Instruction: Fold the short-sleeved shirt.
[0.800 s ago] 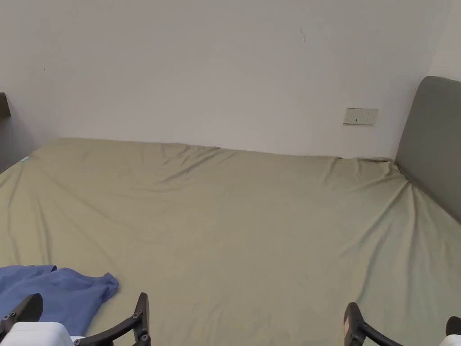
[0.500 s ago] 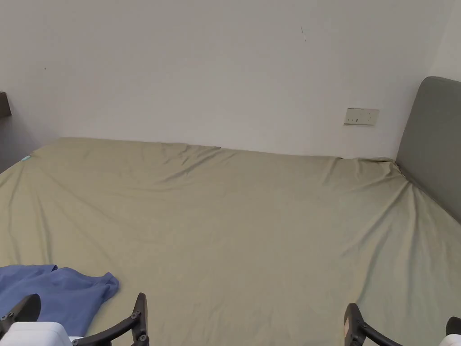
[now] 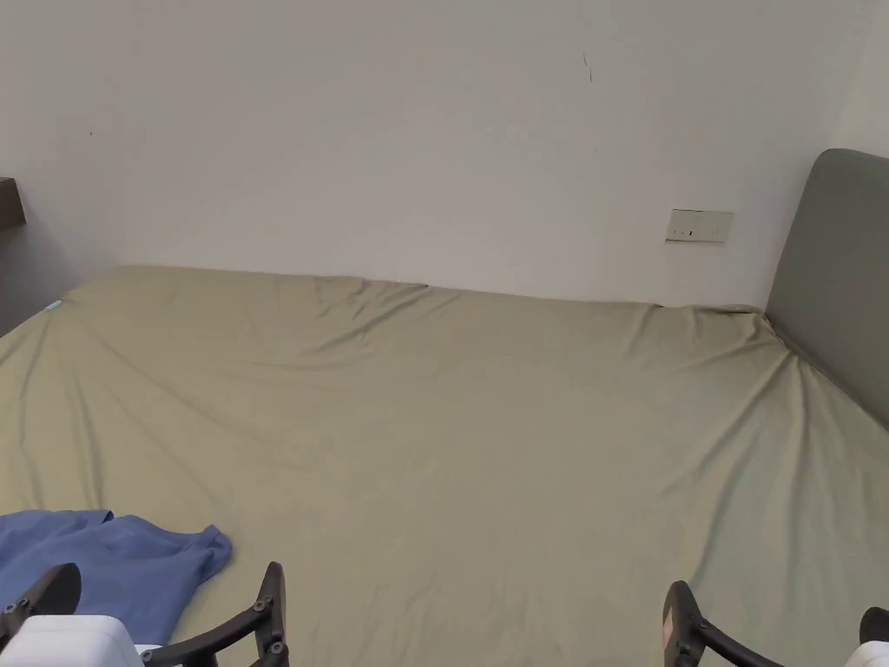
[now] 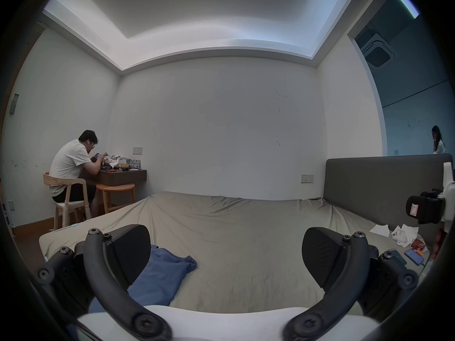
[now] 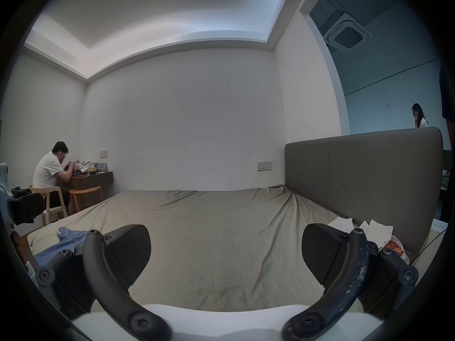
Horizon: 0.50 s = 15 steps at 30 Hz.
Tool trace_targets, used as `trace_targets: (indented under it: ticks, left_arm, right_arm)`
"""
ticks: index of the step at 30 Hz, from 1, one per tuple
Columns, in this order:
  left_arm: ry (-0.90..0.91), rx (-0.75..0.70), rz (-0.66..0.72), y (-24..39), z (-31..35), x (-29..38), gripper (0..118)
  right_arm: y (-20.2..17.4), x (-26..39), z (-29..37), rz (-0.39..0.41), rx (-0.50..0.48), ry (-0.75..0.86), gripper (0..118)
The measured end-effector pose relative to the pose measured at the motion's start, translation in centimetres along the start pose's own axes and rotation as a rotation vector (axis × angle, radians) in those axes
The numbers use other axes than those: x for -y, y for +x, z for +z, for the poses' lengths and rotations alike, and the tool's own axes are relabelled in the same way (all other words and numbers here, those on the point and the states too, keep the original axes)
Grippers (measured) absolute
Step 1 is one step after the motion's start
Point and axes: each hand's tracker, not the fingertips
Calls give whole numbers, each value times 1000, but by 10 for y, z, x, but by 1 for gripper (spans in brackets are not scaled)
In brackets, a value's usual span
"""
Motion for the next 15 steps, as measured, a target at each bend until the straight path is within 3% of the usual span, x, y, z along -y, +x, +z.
trace_targets:
  ticks: [5, 6, 7, 8, 9, 10, 12, 13, 15]
  left_arm:
    - [-1, 25, -1, -2, 2, 1, 118]
    - [1, 40, 7, -4, 3, 1, 113]
    - [-5, 53, 11, -6, 3, 0, 98]
    - [-24, 106, 34, -10, 3, 0, 71]
    - [-13, 240, 95, -17, 5, 0, 21]
    - [-2, 257, 123, -19, 7, -1, 11]
    - [53, 131, 41, -11, 14, -4, 0]
    - [58, 99, 20, -11, 15, -5, 0]
    - [28, 144, 36, -14, 11, -7, 0]
  right_arm:
    - [3, 0, 1, -16, -52, -9, 118]
    - [2, 1, 2, -11, -40, -5, 118]
    - [1, 0, 2, -1, -24, -7, 110]
    - [1, 0, 1, 15, 1, -12, 86]
    - [2, 1, 1, 14, -9, -14, 35]
    - [5, 0, 1, 27, -17, -18, 2]
    - [8, 0, 4, 36, -22, -15, 1]
    - [9, -1, 5, 25, -13, -13, 1]
    - [9, -1, 7, 15, -6, 4, 1]
